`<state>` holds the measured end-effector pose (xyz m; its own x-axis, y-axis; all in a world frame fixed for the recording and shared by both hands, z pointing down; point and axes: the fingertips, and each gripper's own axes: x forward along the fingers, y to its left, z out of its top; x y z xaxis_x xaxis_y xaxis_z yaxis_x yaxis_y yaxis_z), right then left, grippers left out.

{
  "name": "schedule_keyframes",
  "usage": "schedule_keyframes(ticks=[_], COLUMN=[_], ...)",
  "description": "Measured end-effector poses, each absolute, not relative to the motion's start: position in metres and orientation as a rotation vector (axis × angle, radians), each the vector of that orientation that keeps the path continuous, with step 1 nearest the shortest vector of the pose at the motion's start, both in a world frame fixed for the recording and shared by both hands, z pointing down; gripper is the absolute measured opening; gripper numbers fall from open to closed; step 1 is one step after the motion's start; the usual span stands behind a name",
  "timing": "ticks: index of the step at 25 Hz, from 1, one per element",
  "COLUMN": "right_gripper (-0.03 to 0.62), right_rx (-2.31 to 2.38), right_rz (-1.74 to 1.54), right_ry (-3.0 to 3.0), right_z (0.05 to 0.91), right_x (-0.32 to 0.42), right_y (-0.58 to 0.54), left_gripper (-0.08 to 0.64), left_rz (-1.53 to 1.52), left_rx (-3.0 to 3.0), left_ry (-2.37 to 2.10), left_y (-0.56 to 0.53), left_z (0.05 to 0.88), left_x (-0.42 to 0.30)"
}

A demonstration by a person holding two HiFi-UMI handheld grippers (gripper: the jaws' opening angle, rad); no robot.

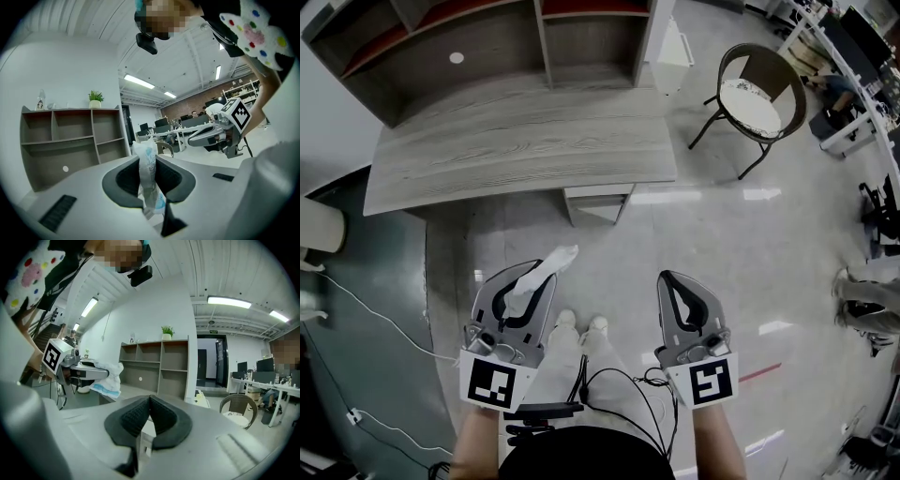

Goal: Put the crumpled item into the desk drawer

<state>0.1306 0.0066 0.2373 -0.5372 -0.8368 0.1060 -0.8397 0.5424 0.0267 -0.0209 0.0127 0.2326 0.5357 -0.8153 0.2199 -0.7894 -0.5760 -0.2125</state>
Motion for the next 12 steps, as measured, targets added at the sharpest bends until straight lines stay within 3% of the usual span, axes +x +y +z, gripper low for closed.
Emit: schedule_keyframes(ticks=[12], right_gripper=[0.009], right_rx=[1.330], right_rz=[0.073], right_ry=[-2.693], right_z=[0.318], right_x=[0.102], right_y=[-0.035], left_gripper=[0.060], left_rz=[-0.585], left_rx=[-2.706], left_ry=[1.353], left_y=[-0.020], left_z=[0.310], left_x=[-0.041])
